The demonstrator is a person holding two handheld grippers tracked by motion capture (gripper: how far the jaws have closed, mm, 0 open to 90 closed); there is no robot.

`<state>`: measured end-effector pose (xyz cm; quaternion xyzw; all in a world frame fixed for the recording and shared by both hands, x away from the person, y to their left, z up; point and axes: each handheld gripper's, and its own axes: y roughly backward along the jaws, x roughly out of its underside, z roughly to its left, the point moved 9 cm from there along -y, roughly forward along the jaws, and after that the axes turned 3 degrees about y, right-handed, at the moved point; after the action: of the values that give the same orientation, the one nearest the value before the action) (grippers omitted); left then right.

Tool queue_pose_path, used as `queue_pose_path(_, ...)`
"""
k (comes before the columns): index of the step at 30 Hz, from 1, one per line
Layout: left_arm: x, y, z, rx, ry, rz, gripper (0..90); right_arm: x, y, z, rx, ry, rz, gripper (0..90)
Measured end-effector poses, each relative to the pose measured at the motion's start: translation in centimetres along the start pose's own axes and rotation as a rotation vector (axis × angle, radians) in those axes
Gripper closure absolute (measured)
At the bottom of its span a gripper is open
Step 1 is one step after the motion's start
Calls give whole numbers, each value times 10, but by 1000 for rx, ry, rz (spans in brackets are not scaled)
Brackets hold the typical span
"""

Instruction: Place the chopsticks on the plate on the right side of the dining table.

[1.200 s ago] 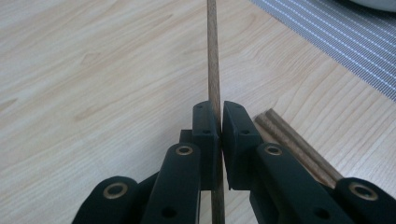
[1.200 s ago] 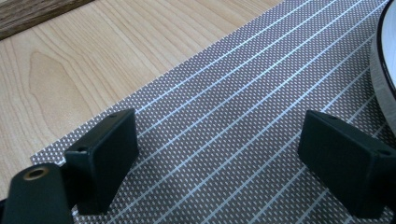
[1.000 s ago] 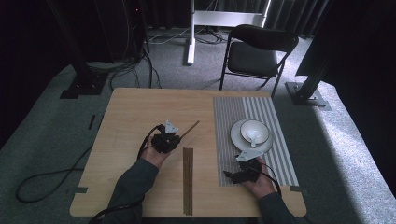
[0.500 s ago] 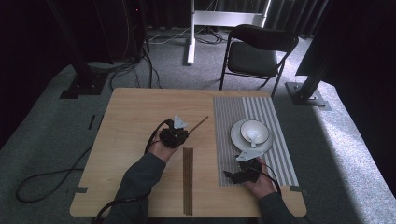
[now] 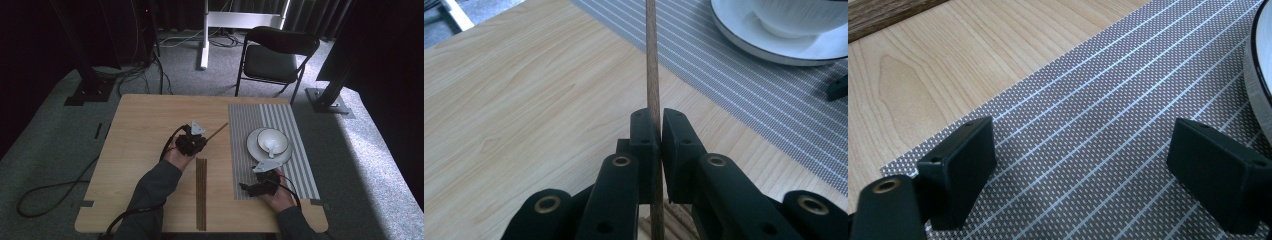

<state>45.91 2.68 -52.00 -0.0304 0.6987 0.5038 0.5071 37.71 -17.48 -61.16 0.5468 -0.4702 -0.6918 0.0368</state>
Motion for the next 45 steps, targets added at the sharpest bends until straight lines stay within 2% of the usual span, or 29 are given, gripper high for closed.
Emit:
queue_pose_path(17,-18,-14,-13,19,-42,2,842,0,0,0,0,1,0,112)
queue_pose_path(27,-25,-18,-16,22,-46,-3,841,0,0,0,-1,-1,1,112)
queue_pose_path(36,-37,-24,-24,30,-64,-9,841,0,0,0,0,1,1,111)
queue_pose_path(45,-45,-31,-30,35,-65,-11,842,0,0,0,0,-1,1,111)
